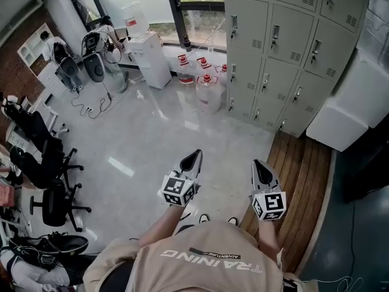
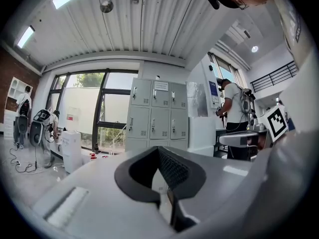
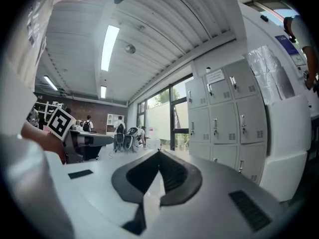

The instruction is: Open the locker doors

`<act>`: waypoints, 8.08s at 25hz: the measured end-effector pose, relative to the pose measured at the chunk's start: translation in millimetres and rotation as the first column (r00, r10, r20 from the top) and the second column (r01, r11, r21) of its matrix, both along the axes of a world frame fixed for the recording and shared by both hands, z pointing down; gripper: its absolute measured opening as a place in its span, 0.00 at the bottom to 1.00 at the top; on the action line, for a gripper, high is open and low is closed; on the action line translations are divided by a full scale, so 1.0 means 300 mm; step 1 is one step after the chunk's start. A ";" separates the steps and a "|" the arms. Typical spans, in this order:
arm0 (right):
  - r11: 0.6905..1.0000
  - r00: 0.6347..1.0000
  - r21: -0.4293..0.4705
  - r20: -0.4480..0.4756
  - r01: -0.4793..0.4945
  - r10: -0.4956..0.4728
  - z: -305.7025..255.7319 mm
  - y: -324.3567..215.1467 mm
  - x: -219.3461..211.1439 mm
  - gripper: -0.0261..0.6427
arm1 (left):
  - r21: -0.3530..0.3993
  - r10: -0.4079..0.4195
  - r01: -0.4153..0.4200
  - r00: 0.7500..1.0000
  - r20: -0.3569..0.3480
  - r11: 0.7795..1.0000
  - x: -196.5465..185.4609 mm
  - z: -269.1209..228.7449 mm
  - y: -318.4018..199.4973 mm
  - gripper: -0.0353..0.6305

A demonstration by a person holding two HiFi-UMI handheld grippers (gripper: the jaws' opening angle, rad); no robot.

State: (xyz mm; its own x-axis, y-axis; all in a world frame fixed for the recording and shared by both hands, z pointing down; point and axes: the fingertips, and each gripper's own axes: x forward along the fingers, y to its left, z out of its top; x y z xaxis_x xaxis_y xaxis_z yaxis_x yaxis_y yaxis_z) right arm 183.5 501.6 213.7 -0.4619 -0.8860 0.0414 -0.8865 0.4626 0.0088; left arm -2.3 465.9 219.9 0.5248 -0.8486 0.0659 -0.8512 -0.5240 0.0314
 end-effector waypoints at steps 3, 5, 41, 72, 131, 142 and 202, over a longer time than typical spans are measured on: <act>1.000 1.000 -0.003 -0.010 0.017 -0.017 0.003 -0.013 -0.004 0.06 | 0.005 0.009 -0.009 1.000 -0.014 1.000 0.016 -0.005 -0.010 0.06; 1.000 0.999 -0.008 -0.028 0.029 -0.030 0.008 -0.023 -0.008 0.06 | 0.015 0.016 -0.016 1.000 -0.019 1.000 0.027 -0.012 -0.012 0.06; 0.989 0.998 -0.140 -0.019 0.051 -0.054 0.210 -0.509 -0.180 0.06 | -0.055 0.122 -0.123 0.992 -0.025 0.991 -0.068 0.130 -0.479 0.06; 0.991 0.998 -0.118 -0.003 0.060 -0.061 0.266 -1.239 -0.175 0.06 | -0.156 0.112 -0.117 0.993 -0.039 0.981 -0.028 0.240 -1.068 0.06; 0.960 0.977 -0.183 -0.007 -0.213 0.215 0.298 -2.316 -0.370 0.06 | -0.140 0.482 -0.485 0.874 -0.052 0.863 -0.088 0.291 -2.328 0.06; 0.966 0.980 -0.166 -0.059 -0.196 0.189 0.334 -2.396 -0.467 0.06 | -0.118 0.515 -0.513 0.857 -0.015 0.850 -0.143 0.342 -2.543 0.06; 0.948 0.969 -0.220 -0.142 -0.231 0.203 2.638 -3.061 -0.168 0.06 | 0.082 0.423 -0.422 0.906 0.009 0.903 0.028 1.937 -2.696 0.06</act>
